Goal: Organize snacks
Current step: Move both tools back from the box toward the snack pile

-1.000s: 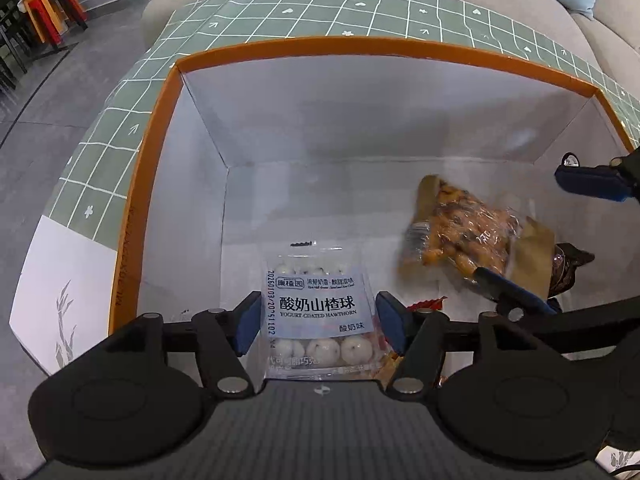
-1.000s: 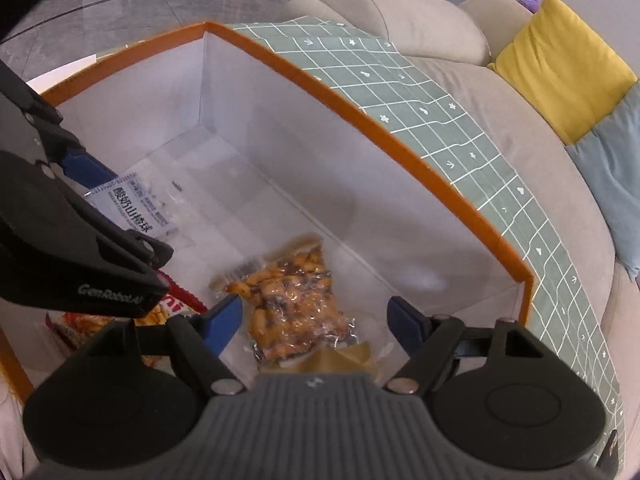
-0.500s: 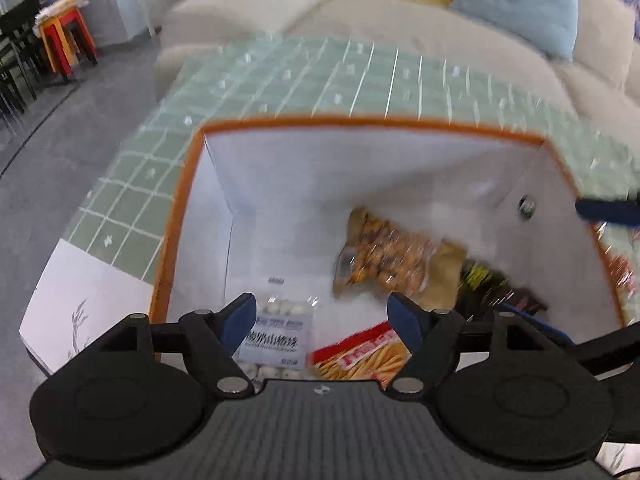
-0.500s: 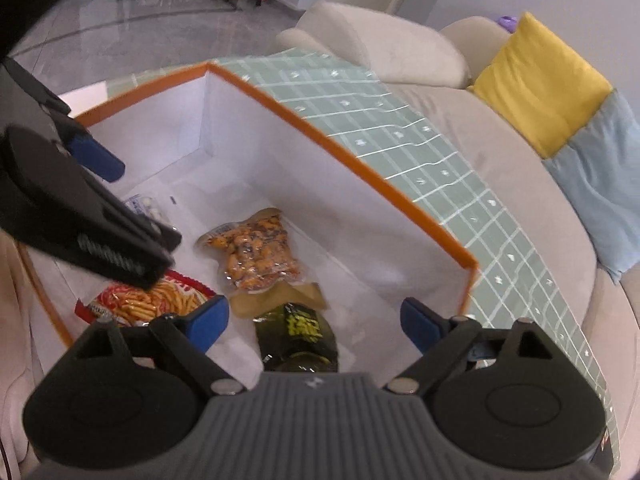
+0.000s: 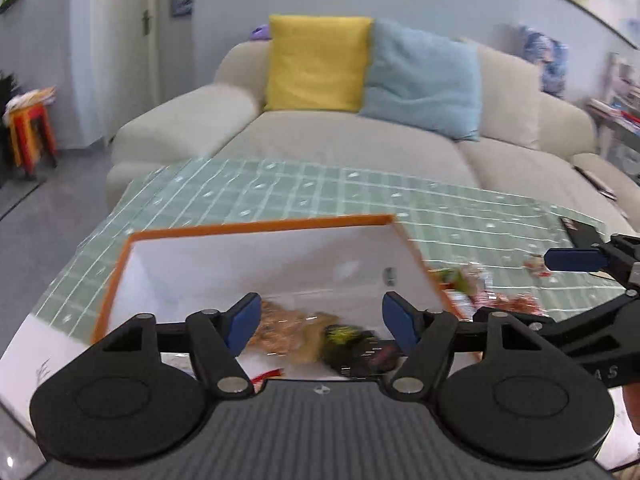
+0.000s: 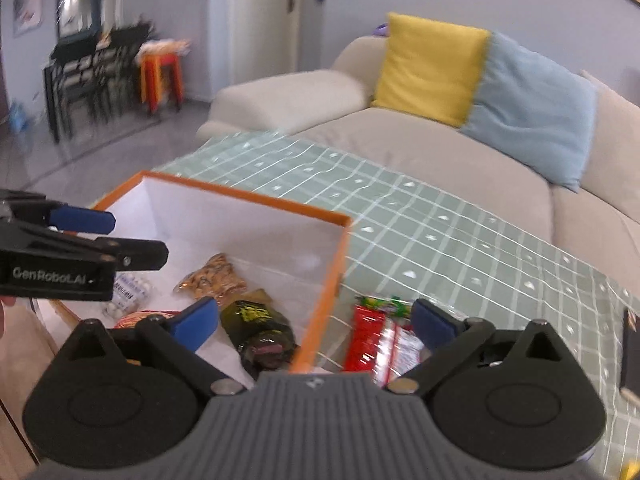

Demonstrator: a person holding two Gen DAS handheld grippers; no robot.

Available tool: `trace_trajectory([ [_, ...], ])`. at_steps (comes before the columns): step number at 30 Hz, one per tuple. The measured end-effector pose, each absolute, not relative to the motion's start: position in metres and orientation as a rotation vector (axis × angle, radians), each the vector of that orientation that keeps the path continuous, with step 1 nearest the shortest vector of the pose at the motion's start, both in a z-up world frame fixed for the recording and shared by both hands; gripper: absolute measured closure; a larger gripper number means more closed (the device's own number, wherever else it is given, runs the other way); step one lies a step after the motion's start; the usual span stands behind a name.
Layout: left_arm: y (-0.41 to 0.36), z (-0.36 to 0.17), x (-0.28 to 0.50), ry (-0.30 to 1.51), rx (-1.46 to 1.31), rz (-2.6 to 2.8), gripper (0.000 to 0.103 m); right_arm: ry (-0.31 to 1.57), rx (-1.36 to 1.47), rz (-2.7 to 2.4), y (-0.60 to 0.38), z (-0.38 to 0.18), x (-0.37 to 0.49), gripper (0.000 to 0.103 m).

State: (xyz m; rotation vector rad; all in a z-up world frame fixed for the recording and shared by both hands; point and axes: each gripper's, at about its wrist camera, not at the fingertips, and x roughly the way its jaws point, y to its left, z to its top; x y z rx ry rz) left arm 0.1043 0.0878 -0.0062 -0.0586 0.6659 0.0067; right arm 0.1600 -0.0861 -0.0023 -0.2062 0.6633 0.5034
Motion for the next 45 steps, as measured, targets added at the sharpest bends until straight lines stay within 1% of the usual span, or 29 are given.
trace_trajectory([
  [2,0.073,-0.006,0.101,0.664,-0.049,-0.032,0.025,0.648,-0.203,0.459,-0.103,-0.004,0.152,0.004],
  [3,0.066,-0.007,0.1,0.668,-0.043,-0.054,0.03,0.642,-0.205,0.434,-0.111,-0.006,0.147,0.004],
  [5,0.053,-0.01,0.099,0.679,-0.031,-0.097,0.036,0.636,-0.209,0.396,-0.129,-0.01,0.139,0.004],
  [11,0.01,-0.019,0.095,0.704,0.017,-0.214,0.042,0.6,-0.156,0.268,-0.18,-0.027,0.119,0.004],
  [19,-0.042,-0.038,0.09,0.747,0.157,-0.312,0.042,0.638,-0.077,0.121,-0.223,-0.055,0.111,0.004],
  [26,-0.059,-0.042,0.118,0.809,0.262,-0.392,0.041,0.702,0.035,0.125,-0.241,-0.067,0.129,0.005],
  [27,-0.063,-0.041,0.123,0.817,0.286,-0.405,0.041,0.709,0.047,0.117,-0.242,-0.069,0.133,0.005],
  [29,-0.07,-0.041,0.135,0.832,0.323,-0.402,0.041,0.716,0.071,0.117,-0.243,-0.072,0.143,0.01],
  [30,-0.073,-0.041,0.141,0.842,0.327,-0.396,0.04,0.717,0.071,0.117,-0.244,-0.072,0.146,0.01],
  [32,-0.076,-0.043,0.155,0.882,0.306,-0.381,0.035,0.713,0.054,0.119,-0.243,-0.075,0.153,0.011],
  [33,-0.077,-0.044,0.163,0.909,0.283,-0.355,0.035,0.714,0.038,0.124,-0.242,-0.077,0.156,0.011],
  [35,-0.077,-0.047,0.179,0.967,0.215,-0.302,0.034,0.731,0.005,0.152,-0.24,-0.079,0.165,0.016],
  [38,-0.075,-0.054,0.202,1.044,0.104,-0.243,0.027,0.757,-0.045,0.225,-0.238,-0.083,0.179,0.016],
  [43,-0.084,-0.07,0.231,1.14,0.114,-0.123,0.026,0.759,-0.27,0.378,-0.223,-0.1,0.2,0.016],
  [45,-0.088,-0.076,0.237,1.161,0.13,-0.106,0.026,0.762,-0.315,0.425,-0.221,-0.109,0.207,0.016],
])
